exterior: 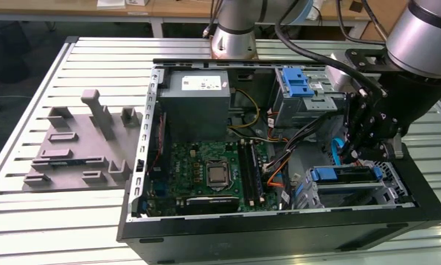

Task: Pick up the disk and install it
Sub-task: 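Insert the second disk wire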

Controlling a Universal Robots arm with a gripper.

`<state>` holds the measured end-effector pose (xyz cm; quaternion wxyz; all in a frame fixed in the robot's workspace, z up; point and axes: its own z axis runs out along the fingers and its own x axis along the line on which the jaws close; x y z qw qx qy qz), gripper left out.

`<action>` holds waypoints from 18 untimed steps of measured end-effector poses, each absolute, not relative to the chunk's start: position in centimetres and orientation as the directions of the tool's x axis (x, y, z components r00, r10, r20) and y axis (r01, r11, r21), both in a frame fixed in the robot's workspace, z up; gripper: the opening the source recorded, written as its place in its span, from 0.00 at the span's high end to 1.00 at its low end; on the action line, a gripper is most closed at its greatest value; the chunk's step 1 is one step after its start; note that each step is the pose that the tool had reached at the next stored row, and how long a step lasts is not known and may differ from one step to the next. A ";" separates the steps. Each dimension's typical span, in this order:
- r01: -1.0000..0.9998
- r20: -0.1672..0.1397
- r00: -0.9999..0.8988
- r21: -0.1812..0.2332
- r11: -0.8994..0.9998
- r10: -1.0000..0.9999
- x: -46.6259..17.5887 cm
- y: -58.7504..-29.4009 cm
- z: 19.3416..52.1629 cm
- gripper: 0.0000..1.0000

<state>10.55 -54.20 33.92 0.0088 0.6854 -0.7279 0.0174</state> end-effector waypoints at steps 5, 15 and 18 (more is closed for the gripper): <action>-0.998 0.036 -0.060 -0.014 0.060 -0.998 10.5 -54.9 33.8 0.84; -0.998 0.033 -0.052 -0.022 0.051 -0.998 10.4 -55.1 33.8 0.84; -0.999 0.033 -0.048 -0.022 0.047 -0.998 10.4 -55.2 33.8 0.84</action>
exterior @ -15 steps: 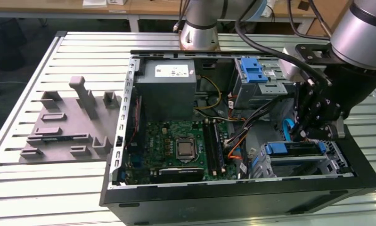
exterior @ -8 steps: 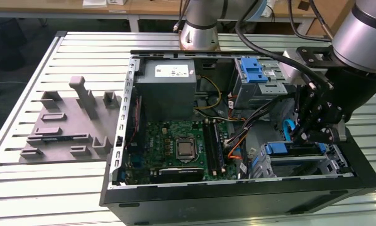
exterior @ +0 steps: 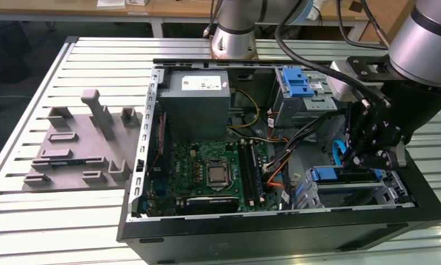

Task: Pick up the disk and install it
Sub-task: 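Insert the second disk wire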

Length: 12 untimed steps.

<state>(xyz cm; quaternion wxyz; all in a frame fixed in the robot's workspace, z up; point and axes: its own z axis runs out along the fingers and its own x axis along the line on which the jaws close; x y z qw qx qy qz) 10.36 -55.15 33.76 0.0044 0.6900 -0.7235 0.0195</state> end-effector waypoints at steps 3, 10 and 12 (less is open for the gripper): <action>-0.999 0.033 -0.047 -0.022 0.046 -0.998 10.4 -55.2 33.7 0.84; -0.999 0.033 -0.047 -0.022 0.046 -0.998 10.4 -55.2 33.6 0.84; -0.999 0.033 -0.047 -0.022 0.046 -0.998 10.5 -55.2 33.6 0.84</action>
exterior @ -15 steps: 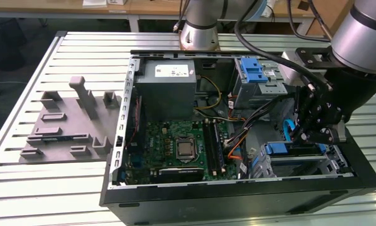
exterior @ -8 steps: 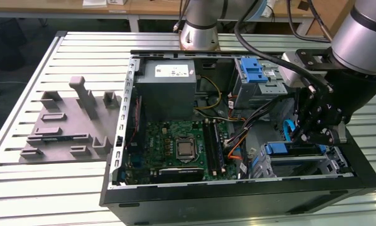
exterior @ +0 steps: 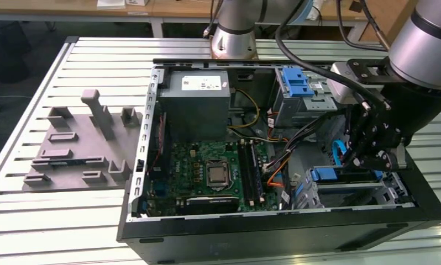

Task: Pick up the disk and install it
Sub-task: 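Insert the second disk wire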

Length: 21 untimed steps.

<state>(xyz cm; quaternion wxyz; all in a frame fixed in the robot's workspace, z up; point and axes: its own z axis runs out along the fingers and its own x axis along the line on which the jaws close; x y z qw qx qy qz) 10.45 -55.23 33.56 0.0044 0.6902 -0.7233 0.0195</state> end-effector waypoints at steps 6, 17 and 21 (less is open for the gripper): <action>-0.999 0.033 -0.047 -0.022 0.046 -0.998 10.5 -55.2 33.5 0.84; -0.999 0.033 -0.047 -0.022 0.046 -0.998 10.5 -55.3 33.2 0.84; -0.999 0.034 -0.047 -0.022 0.046 -0.998 10.5 -55.4 33.0 0.84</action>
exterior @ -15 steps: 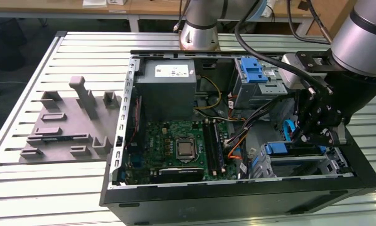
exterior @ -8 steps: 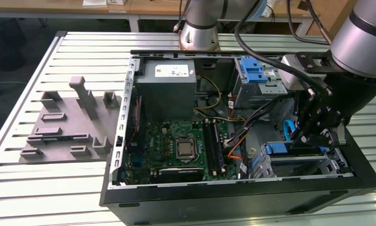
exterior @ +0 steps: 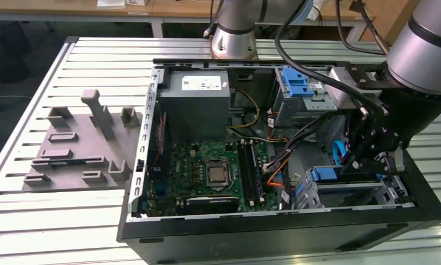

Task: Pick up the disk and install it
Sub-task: 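Insert the second disk wire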

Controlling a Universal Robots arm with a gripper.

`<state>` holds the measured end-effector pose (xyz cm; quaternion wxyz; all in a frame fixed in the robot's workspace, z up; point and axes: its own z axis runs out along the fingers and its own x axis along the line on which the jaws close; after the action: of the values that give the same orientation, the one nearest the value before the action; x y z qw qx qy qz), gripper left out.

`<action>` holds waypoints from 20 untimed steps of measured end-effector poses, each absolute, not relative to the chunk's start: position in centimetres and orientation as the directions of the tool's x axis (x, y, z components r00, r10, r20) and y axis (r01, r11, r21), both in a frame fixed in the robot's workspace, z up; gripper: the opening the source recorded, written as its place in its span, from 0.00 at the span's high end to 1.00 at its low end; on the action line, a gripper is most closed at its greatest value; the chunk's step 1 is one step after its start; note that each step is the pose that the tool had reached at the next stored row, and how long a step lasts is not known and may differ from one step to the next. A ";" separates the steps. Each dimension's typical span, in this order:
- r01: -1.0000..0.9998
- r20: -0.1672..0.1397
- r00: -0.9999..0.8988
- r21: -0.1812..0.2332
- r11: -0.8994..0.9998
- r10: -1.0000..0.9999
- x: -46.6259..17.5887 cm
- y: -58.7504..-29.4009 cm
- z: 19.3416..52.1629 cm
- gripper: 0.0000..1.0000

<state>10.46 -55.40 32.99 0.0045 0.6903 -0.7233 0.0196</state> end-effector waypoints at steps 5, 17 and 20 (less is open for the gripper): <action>-0.999 0.033 -0.047 -0.022 0.046 -0.998 10.5 -55.4 32.9 0.84; -0.999 0.033 -0.047 -0.022 0.046 -0.998 10.5 -55.4 33.4 0.76; -0.999 0.033 -0.047 -0.022 0.046 -0.998 10.5 -55.4 33.6 0.76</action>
<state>10.46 -55.44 33.59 0.0044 0.6903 -0.7233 0.0195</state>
